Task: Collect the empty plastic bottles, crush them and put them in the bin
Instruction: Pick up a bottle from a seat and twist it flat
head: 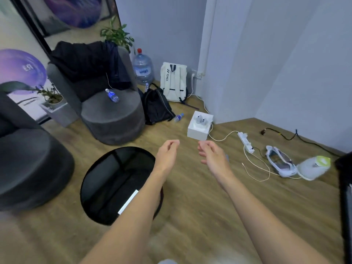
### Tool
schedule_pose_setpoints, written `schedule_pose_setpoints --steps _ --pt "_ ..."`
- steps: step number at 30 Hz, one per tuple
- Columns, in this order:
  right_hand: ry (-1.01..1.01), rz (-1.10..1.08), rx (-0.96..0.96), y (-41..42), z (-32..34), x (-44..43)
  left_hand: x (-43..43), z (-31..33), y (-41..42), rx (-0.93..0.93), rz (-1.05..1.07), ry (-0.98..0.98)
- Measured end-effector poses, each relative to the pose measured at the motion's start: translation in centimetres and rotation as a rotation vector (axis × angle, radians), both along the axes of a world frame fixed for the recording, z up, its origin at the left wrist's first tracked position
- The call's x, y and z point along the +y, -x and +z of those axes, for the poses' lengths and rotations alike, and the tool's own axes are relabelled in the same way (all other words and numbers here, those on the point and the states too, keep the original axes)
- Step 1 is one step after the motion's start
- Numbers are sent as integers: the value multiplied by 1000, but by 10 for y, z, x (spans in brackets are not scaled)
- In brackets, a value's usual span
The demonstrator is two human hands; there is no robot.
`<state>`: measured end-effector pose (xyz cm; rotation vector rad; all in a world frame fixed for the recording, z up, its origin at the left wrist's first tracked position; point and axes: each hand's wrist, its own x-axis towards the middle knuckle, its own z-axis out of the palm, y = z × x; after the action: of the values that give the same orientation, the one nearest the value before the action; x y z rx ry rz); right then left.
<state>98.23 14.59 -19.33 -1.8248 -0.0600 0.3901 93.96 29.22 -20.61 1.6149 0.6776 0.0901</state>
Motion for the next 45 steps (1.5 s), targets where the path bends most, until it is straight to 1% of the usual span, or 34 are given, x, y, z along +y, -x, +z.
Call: schedule_pose_setpoints --steps 4,9,13,16,21,24,28,32,34,37,41,45 --pt "23 52 11 -88 -4 37 33 -1 -90 -6 68 -4" --pt "-10 45 40 -192 -6 84 74 -4 -211 -17 41 30" --pt "8 43 64 -279 2 120 111 2 -294 -14 61 68" --pt "2 57 64 -342 3 154 146 -2 -353 3 82 62" --pt "2 198 24 -446 -10 228 215 -15 -437 28 186 35" --pt "36 315 21 -502 -11 280 262 -14 -473 9 299 40" --pt "30 421 40 -558 -7 357 331 -15 -507 18 456 57" --pt "19 544 91 -590 -19 446 409 -28 -528 12 613 79" --pt "17 605 107 -604 -31 502 458 -45 -538 27 681 102" --pt "30 640 136 -620 -49 572 521 -69 -550 62 738 144" --pt "72 684 239 -633 -73 662 598 -90 -559 118 797 151" --pt "90 686 385 -646 -104 740 661 -121 -576 191 851 147"
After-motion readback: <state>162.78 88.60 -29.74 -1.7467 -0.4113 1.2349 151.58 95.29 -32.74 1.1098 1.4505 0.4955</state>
